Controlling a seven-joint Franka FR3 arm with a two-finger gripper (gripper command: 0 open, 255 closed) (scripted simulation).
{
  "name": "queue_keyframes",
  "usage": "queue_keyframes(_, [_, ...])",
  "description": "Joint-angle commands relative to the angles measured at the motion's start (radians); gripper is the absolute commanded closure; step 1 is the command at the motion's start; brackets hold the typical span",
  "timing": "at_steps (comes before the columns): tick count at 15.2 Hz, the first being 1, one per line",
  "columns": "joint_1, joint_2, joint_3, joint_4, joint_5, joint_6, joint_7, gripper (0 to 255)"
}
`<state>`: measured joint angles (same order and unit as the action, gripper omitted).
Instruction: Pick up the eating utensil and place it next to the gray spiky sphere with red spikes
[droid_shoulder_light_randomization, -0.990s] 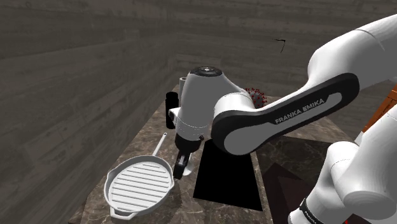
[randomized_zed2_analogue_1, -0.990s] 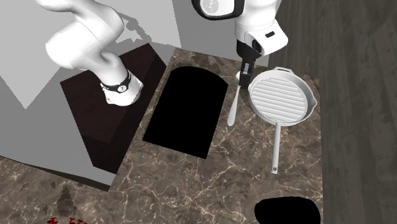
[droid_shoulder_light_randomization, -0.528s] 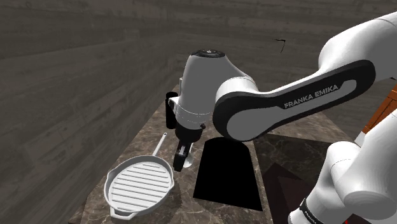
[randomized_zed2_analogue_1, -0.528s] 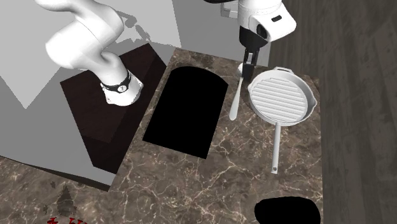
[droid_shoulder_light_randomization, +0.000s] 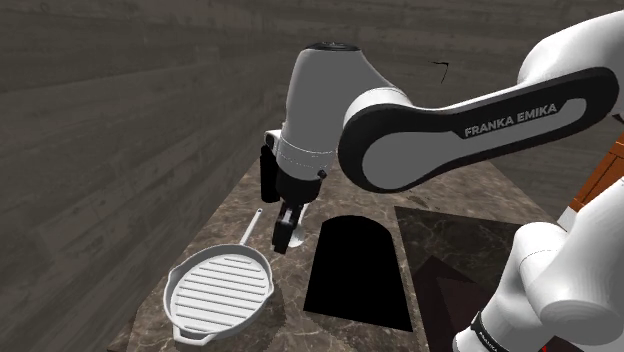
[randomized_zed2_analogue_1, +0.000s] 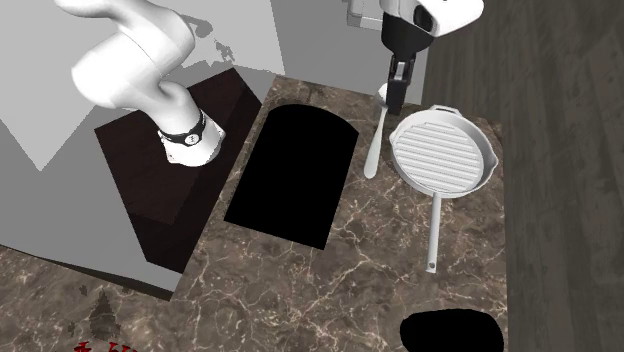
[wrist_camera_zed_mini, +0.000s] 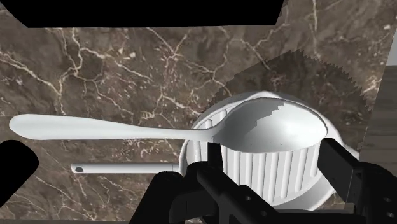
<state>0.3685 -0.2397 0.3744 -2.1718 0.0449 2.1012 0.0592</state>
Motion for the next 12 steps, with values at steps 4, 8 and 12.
queue_keyframes(4, [-0.001,-0.010,-0.004,0.057,0.002,-0.067,-0.003,255])
queue_keyframes(8, [-0.002,-0.015,-0.007,0.106,0.003,-0.121,-0.006,255])
queue_keyframes(12, [-0.003,-0.016,-0.010,0.159,0.002,-0.175,-0.008,255])
